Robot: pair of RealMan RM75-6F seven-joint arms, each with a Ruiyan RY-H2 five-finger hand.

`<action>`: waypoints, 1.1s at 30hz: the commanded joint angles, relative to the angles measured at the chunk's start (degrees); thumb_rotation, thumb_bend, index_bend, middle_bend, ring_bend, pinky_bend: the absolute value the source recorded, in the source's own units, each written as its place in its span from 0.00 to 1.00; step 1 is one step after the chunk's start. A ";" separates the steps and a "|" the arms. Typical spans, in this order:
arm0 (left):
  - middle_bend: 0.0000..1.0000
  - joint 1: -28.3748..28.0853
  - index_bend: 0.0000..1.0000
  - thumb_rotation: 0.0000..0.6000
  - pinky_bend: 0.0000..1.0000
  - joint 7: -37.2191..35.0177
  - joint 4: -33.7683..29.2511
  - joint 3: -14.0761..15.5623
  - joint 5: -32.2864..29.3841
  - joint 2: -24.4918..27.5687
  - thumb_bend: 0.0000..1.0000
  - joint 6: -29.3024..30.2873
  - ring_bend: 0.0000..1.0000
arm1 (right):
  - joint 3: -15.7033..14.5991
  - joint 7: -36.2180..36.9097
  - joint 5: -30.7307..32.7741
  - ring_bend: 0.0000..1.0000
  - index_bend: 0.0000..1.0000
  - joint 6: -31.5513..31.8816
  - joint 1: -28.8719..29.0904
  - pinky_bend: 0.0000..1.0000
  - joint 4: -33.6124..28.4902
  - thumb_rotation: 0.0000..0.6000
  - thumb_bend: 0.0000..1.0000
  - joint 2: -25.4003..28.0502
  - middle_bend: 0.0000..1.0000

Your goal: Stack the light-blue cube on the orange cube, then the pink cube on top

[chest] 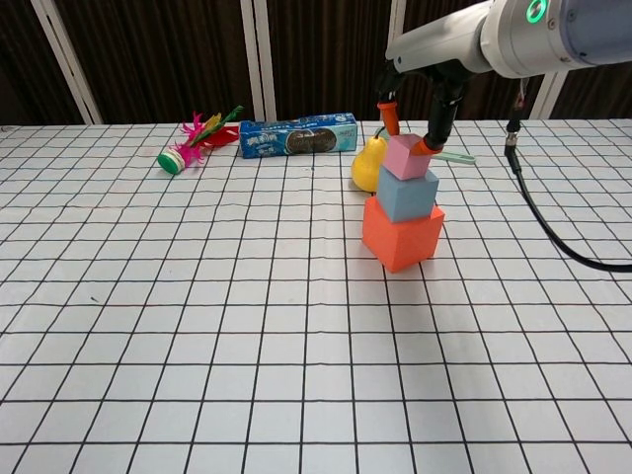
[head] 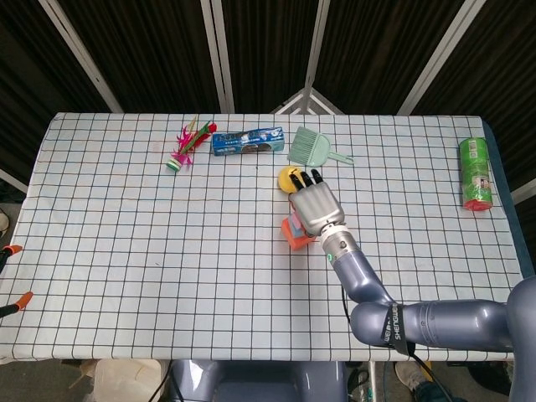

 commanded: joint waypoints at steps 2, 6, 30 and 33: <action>0.03 0.03 0.22 1.00 0.02 -0.05 0.02 0.01 0.00 0.00 0.21 0.02 0.00 | -0.03 -0.07 0.08 0.03 0.43 0.06 -0.05 0.00 -0.12 1.00 0.38 0.12 0.07; 0.03 -0.03 0.22 1.00 0.02 0.00 0.01 0.02 0.00 -0.03 0.21 -0.07 0.00 | -0.07 -0.09 0.11 0.03 0.43 0.00 -0.12 0.00 -0.13 1.00 0.36 0.18 0.07; 0.03 0.00 0.22 1.00 0.02 0.06 0.00 0.00 -0.03 -0.03 0.21 0.01 0.00 | -0.09 -0.32 -0.42 0.03 0.42 0.08 -0.27 0.00 -0.68 1.00 0.34 0.55 0.07; 0.03 -0.03 0.22 1.00 0.02 0.07 0.02 -0.02 -0.05 -0.04 0.21 -0.02 0.00 | -0.10 -0.26 -0.54 0.03 0.41 0.14 -0.36 0.00 -0.69 1.00 0.34 0.59 0.07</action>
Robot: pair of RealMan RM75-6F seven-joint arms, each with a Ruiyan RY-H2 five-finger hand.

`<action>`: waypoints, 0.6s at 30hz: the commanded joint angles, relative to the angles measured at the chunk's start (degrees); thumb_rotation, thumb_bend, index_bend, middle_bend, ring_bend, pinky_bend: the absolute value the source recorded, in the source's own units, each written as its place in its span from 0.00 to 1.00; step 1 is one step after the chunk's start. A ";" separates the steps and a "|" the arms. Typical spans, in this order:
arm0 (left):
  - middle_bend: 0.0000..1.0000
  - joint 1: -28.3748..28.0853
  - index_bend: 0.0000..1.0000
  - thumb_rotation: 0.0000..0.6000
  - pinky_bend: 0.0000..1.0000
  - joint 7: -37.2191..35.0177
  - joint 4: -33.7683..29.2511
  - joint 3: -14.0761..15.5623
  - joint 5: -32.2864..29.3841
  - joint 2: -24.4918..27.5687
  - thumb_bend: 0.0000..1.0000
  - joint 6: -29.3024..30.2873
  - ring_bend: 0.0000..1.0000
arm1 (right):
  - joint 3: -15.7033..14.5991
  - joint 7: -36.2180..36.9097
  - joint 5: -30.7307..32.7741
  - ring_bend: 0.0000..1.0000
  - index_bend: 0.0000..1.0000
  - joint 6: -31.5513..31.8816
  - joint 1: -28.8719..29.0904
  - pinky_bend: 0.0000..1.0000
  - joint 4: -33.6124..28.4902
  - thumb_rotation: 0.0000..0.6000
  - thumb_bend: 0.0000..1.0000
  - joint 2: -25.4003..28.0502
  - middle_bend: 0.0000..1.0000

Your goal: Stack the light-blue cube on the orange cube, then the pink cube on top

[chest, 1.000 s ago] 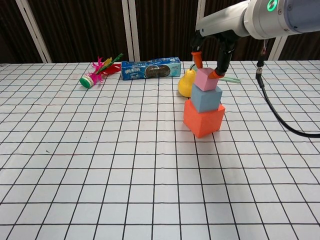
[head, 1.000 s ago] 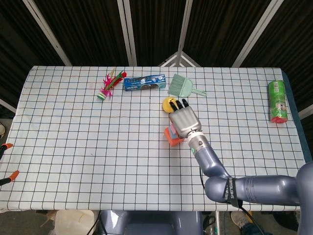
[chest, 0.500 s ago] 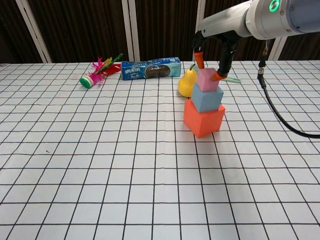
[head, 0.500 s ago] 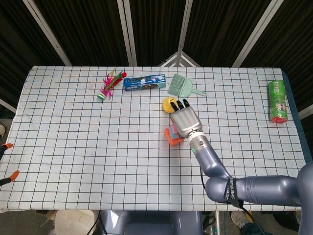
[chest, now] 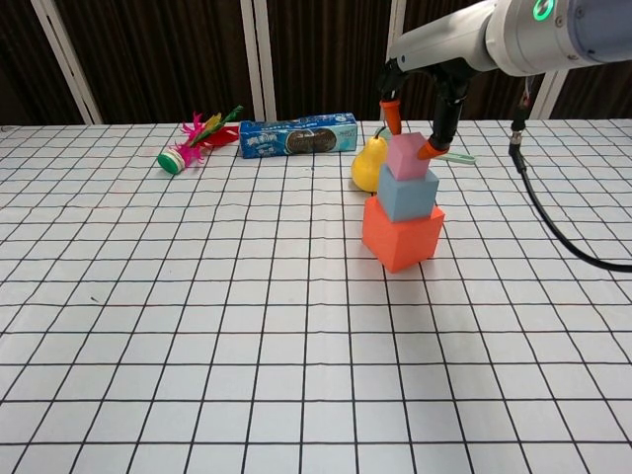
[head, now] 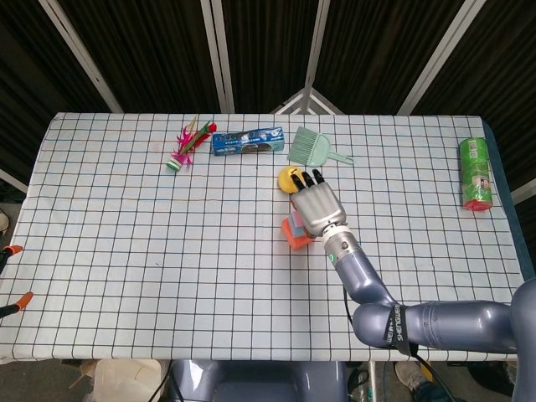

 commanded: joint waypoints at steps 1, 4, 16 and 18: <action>0.03 -0.02 0.22 1.00 0.02 0.00 0.02 -0.01 -0.04 0.00 0.21 -0.05 0.00 | -0.02 -0.03 -0.02 0.03 0.41 0.03 -0.02 0.00 0.00 1.00 0.34 0.03 0.07; 0.03 -0.02 0.22 1.00 0.02 0.01 0.01 -0.02 -0.04 -0.02 0.21 -0.03 0.00 | 0.01 -0.01 -0.13 0.03 0.41 0.07 -0.05 0.00 -0.03 1.00 0.34 0.06 0.07; 0.03 -0.01 0.22 1.00 0.02 -0.05 -0.03 0.01 0.03 0.02 0.21 -0.01 0.00 | -0.01 0.07 -0.37 0.03 0.27 0.17 -0.28 0.00 -0.41 1.00 0.31 0.33 0.07; 0.03 0.01 0.22 1.00 0.02 -0.12 0.01 -0.02 0.02 0.04 0.21 0.05 0.00 | 0.06 0.20 -0.82 0.03 0.19 0.44 -0.44 0.00 -1.00 1.00 0.31 0.68 0.07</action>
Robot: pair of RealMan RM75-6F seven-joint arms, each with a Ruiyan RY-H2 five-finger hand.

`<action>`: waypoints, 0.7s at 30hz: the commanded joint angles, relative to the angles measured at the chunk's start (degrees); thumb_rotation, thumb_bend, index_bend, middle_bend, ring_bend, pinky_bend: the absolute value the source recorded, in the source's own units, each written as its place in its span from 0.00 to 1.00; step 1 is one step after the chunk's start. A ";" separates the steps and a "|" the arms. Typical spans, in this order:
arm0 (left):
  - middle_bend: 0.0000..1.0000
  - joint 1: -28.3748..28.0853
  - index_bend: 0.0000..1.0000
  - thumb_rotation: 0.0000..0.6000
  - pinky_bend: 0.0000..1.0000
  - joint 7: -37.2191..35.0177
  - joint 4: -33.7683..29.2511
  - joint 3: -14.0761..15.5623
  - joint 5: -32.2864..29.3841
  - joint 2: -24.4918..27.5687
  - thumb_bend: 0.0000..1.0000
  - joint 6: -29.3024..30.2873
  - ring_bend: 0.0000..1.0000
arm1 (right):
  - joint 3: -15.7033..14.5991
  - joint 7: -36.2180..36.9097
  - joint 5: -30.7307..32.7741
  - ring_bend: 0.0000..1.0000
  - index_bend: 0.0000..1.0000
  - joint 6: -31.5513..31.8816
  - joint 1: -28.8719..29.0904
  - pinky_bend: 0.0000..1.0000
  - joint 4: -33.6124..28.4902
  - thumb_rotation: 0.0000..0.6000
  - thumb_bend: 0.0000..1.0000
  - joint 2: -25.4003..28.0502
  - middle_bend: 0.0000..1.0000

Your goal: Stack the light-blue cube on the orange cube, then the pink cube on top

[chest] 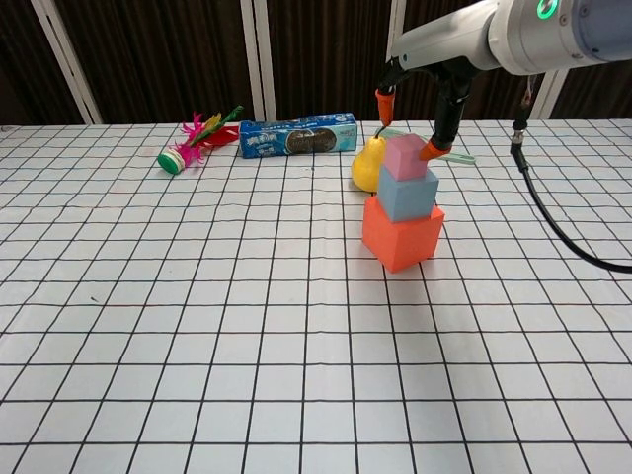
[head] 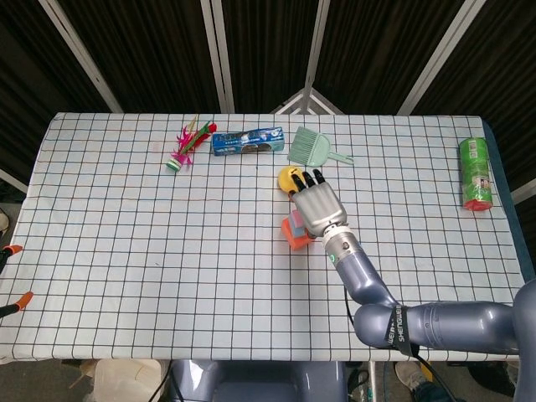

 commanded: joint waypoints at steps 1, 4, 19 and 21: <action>0.03 0.03 0.22 1.00 0.02 -0.07 0.03 -0.04 -0.05 0.02 0.21 0.06 0.00 | 0.13 0.33 -0.58 0.03 0.17 0.42 -0.32 0.00 -0.76 1.00 0.31 0.57 0.07; 0.03 0.02 0.22 1.00 0.02 -0.12 0.10 0.00 0.00 0.05 0.21 0.00 0.00 | 0.34 1.31 -1.33 0.03 0.12 1.13 -1.18 0.00 -1.89 1.00 0.31 1.98 0.07; 0.03 -0.19 0.22 1.00 0.02 -0.92 -0.23 0.38 1.00 0.19 0.21 -0.35 0.00 | -9.05 23.06 -27.96 0.03 0.10 5.94 -25.23 0.00 -10.52 1.00 0.31 16.55 0.07; 0.03 -0.20 0.22 1.00 0.02 -1.24 -0.29 0.42 1.17 0.25 0.21 -0.36 0.00 | -11.85 28.13 -36.11 0.03 0.10 9.41 -31.29 0.00 -10.22 1.00 0.31 17.08 0.07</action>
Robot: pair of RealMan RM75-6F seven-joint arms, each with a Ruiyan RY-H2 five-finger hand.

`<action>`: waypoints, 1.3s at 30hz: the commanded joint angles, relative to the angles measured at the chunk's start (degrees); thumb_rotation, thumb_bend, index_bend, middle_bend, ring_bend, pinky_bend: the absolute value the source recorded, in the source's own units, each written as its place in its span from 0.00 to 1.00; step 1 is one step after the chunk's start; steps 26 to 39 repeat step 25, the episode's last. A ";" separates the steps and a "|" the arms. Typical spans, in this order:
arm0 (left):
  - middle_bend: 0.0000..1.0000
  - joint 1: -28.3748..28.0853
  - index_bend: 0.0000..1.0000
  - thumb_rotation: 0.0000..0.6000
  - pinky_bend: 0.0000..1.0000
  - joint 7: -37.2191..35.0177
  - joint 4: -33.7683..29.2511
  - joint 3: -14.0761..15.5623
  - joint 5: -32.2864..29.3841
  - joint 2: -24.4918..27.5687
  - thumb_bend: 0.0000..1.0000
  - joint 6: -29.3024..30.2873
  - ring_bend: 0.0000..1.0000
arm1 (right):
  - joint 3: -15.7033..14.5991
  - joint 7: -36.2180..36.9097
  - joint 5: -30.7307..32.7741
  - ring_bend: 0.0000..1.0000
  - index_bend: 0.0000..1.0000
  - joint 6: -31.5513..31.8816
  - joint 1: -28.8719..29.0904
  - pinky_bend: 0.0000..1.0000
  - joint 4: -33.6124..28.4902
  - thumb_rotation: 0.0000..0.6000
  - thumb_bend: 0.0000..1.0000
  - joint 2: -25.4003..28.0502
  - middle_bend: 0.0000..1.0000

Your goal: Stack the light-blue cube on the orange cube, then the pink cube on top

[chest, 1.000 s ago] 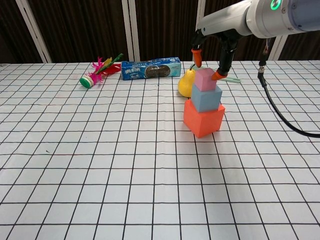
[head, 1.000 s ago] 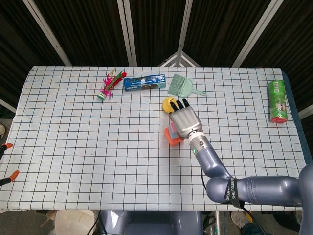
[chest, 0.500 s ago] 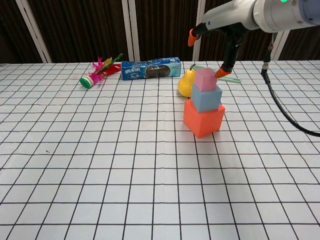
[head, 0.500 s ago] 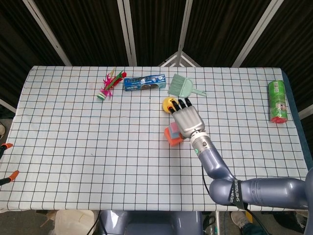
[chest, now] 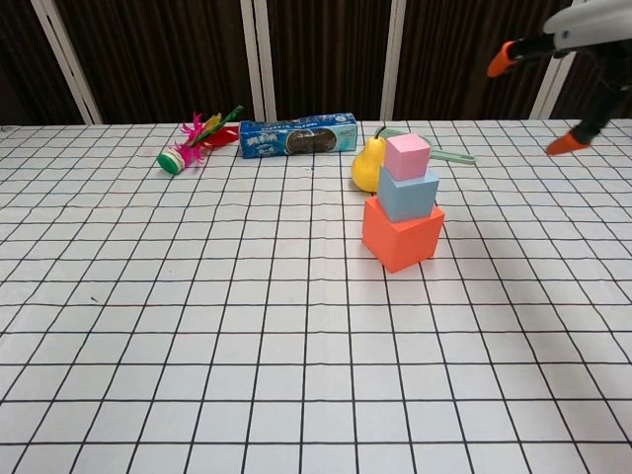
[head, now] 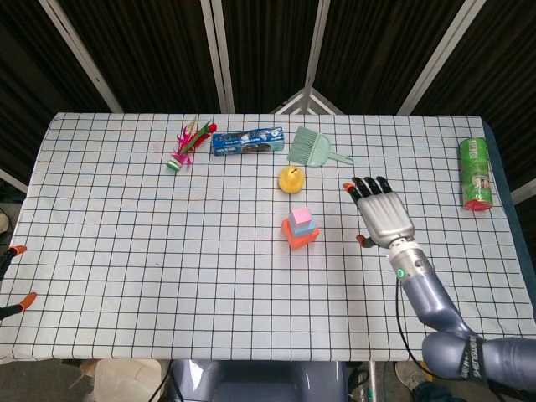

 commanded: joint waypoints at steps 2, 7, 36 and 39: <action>0.03 -0.04 0.22 1.00 0.02 -0.39 -0.05 0.15 0.32 0.12 0.21 -0.11 0.00 | -8.59 16.45 -24.10 0.03 0.10 10.13 -18.85 0.00 0.10 1.00 0.31 3.07 0.07; 0.03 0.21 0.22 1.00 0.02 -1.41 -0.10 0.31 0.86 0.47 0.21 0.27 0.00 | -12.99 25.82 -36.91 0.03 0.10 20.89 -30.69 0.00 9.01 1.00 0.31 -0.77 0.07; 0.03 0.93 0.22 1.00 0.02 -4.21 0.18 0.59 2.17 1.38 0.21 1.40 0.00 | -10.91 28.55 -43.26 0.03 0.04 32.05 -46.67 0.00 26.12 1.00 0.31 -8.60 0.07; 0.03 0.93 0.22 1.00 0.02 -4.21 0.18 0.59 2.17 1.38 0.21 1.40 0.00 | -10.91 28.55 -43.26 0.03 0.04 32.05 -46.67 0.00 26.12 1.00 0.31 -8.60 0.07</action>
